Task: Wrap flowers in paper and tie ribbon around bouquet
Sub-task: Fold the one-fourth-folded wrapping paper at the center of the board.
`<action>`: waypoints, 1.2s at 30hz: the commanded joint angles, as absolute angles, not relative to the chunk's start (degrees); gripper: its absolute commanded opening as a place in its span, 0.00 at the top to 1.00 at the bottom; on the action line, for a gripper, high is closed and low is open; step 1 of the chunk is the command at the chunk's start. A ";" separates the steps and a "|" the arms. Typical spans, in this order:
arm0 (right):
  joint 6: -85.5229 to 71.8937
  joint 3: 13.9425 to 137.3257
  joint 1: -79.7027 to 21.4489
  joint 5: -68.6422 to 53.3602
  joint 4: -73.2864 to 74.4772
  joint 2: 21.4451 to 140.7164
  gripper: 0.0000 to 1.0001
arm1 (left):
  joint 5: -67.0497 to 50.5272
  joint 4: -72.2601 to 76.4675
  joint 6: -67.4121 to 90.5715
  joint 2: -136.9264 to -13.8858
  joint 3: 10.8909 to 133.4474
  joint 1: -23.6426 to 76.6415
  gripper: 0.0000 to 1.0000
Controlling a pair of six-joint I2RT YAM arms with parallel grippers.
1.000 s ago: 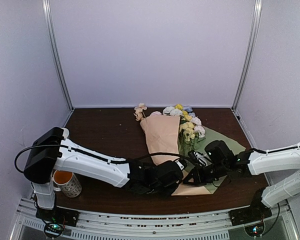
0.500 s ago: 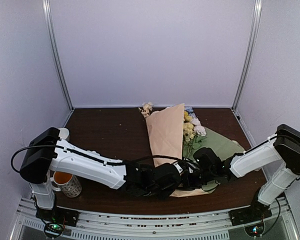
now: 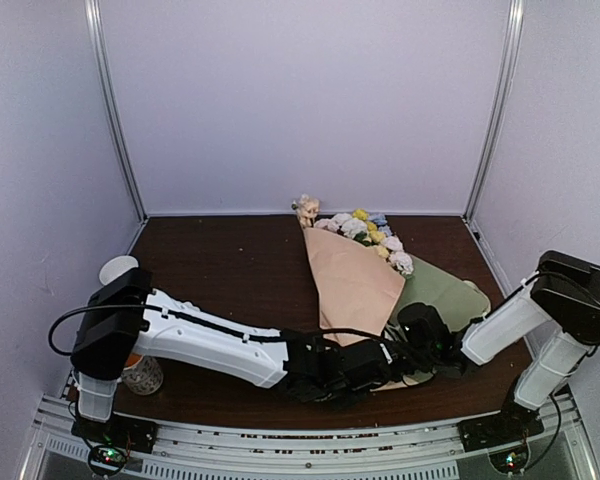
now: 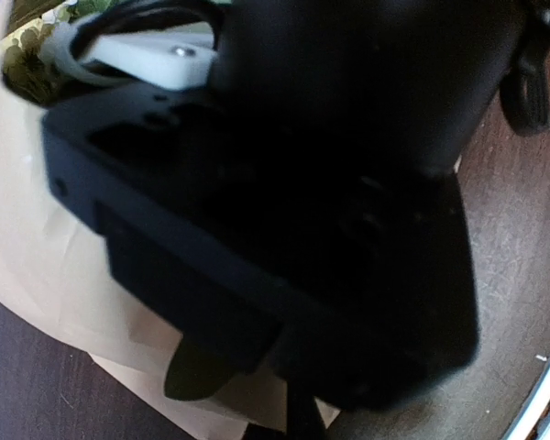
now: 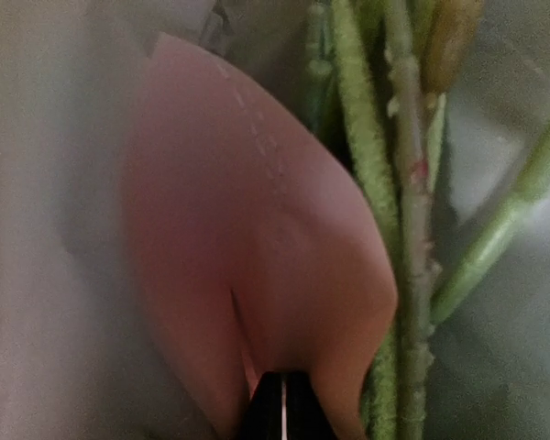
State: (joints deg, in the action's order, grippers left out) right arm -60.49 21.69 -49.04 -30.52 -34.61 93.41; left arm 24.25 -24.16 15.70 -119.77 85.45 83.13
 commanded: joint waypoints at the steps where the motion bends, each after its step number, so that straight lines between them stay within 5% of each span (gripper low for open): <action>1: -63.01 20.17 -48.35 -25.29 -34.26 89.09 0.92 | 21.93 -28.39 14.86 -123.08 88.53 84.29 1.00; 22: -52.12 21.49 -34.42 -15.51 1.59 52.98 0.66 | 20.37 -31.73 15.44 -126.66 92.15 83.19 1.00; 30: -49.23 24.16 -34.19 -21.14 -0.95 58.17 0.40 | 20.15 -32.26 15.29 -127.09 92.80 83.23 0.99; 36: -46.96 26.57 -34.28 -24.70 -3.66 65.32 0.38 | 20.04 -32.26 15.21 -127.22 92.81 83.22 0.98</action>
State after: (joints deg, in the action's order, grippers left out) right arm -49.28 24.36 -34.37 -21.65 -0.25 62.48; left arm 21.58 -31.40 15.49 -125.38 91.70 83.57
